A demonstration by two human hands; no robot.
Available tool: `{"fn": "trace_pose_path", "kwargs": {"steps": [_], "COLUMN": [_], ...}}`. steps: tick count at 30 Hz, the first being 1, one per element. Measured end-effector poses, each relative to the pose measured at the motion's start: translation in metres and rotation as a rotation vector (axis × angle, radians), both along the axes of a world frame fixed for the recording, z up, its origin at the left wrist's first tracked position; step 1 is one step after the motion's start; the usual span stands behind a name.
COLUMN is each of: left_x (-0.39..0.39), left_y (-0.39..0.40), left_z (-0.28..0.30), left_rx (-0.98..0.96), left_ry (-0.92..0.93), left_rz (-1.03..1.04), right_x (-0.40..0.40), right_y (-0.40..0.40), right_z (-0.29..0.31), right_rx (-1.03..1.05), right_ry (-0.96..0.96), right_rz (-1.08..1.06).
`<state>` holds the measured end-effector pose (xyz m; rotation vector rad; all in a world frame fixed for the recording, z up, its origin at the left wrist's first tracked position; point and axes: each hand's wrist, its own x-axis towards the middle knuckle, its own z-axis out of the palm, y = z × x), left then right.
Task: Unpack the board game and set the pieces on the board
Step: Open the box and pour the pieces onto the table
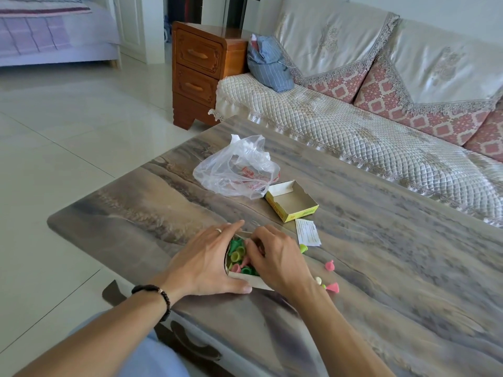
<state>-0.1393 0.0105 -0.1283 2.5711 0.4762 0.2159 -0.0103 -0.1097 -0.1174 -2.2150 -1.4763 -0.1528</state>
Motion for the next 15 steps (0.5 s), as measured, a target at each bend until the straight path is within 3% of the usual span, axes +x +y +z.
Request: {"fn": "trace_pose_path", "kwargs": {"steps": [5, 12, 15], "left_x": [0.001, 0.001, 0.001], "left_y": [0.001, 0.000, 0.001], "left_z": [-0.002, 0.000, 0.000], "left_rx": [0.011, 0.039, 0.042], "left_ry": [0.000, 0.019, 0.015], "left_rz": [-0.011, -0.021, -0.028], "right_x": [-0.001, 0.014, 0.039], "right_y": [0.008, 0.007, -0.008], "right_z": [0.002, 0.021, 0.024], "right_rx": [0.070, 0.377, 0.419], "right_ry": [0.122, 0.504, 0.544], "right_rz": [-0.086, -0.314, -0.413]}}
